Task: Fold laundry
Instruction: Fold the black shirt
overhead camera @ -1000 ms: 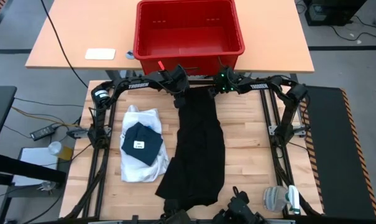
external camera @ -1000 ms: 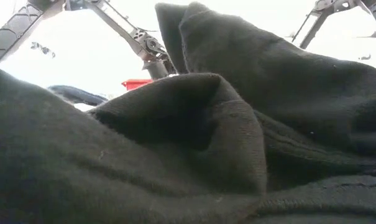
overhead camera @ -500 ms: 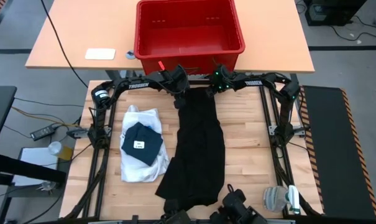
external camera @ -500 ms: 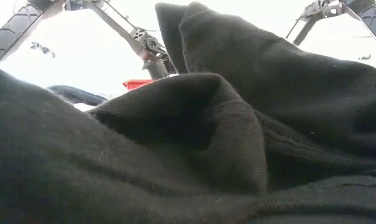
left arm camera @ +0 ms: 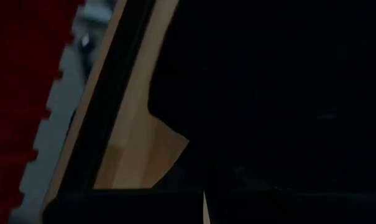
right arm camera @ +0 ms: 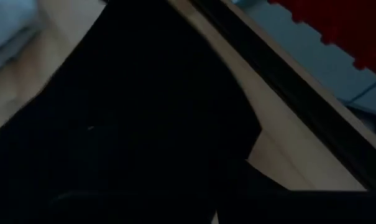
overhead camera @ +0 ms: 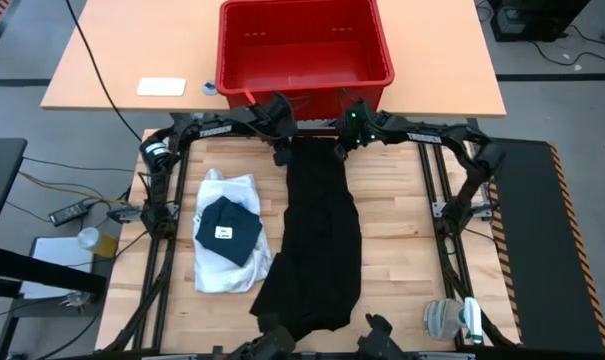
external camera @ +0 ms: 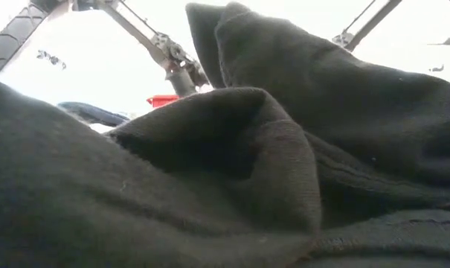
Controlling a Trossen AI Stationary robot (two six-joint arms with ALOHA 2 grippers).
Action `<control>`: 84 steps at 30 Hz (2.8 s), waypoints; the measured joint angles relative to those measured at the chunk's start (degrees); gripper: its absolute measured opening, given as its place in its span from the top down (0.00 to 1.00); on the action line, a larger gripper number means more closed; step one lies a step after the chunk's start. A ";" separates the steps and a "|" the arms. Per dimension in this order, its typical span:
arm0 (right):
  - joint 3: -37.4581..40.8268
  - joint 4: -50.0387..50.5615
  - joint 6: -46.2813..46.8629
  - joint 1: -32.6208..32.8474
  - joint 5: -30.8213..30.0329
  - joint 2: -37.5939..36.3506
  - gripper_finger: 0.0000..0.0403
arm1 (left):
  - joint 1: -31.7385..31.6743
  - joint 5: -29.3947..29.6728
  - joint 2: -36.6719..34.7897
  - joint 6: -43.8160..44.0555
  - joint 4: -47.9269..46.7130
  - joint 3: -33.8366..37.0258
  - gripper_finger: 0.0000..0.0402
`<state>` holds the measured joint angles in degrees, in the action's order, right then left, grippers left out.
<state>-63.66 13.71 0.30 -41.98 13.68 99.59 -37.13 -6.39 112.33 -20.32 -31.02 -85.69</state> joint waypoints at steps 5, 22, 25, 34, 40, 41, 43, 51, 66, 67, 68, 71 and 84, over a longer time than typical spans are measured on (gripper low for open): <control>0.00 3.63 -0.92 2.39 0.22 -5.31 0.98 | 0.11 -5.49 -5.17 -2.86 0.04 -0.03 1.00; 9.12 7.05 0.04 20.71 -5.55 -24.90 0.98 | 9.61 -5.78 -13.96 -6.35 -5.52 -0.11 1.00; 12.80 5.25 1.11 24.75 -8.46 -28.70 0.98 | 13.28 -5.70 -16.34 -6.18 -4.00 1.33 1.00; 21.14 -1.70 6.64 36.39 -9.74 -32.43 0.98 | 25.60 4.69 -27.58 -0.07 10.40 22.42 1.00; 22.80 -4.40 11.26 46.33 -10.68 -28.35 0.98 | 36.13 5.24 -31.62 5.63 16.14 34.17 1.00; 22.81 -5.28 11.93 47.76 -11.05 -27.31 0.98 | 37.82 5.25 -31.73 6.09 17.51 35.44 1.00; 22.77 -6.18 13.47 50.06 -11.75 -25.51 0.98 | 41.00 5.43 -31.77 7.37 17.97 36.74 1.00; 22.43 -5.70 17.74 56.55 -16.04 -17.14 0.93 | 48.73 9.11 -29.81 12.82 23.65 38.74 1.00; 22.40 3.47 24.51 54.86 -11.46 -15.55 0.48 | 50.55 0.10 -20.39 14.58 32.51 42.54 0.64; 22.42 4.26 25.73 54.86 -11.37 -16.89 0.47 | 50.61 1.53 -20.81 14.76 32.45 42.17 0.61; 22.43 4.52 26.92 54.86 -11.38 -18.23 0.45 | 50.62 2.87 -22.02 14.98 31.25 42.08 0.58; 22.41 6.90 29.51 55.55 -13.48 -22.99 0.44 | 50.58 6.06 -24.95 15.65 28.46 40.35 0.49; 20.88 -11.54 30.73 74.31 -29.48 -16.81 0.44 | 68.91 14.40 -23.65 21.01 25.42 33.68 0.49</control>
<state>-42.78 2.16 31.03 32.33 -15.80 82.78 31.78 8.01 88.68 0.69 -5.60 -52.01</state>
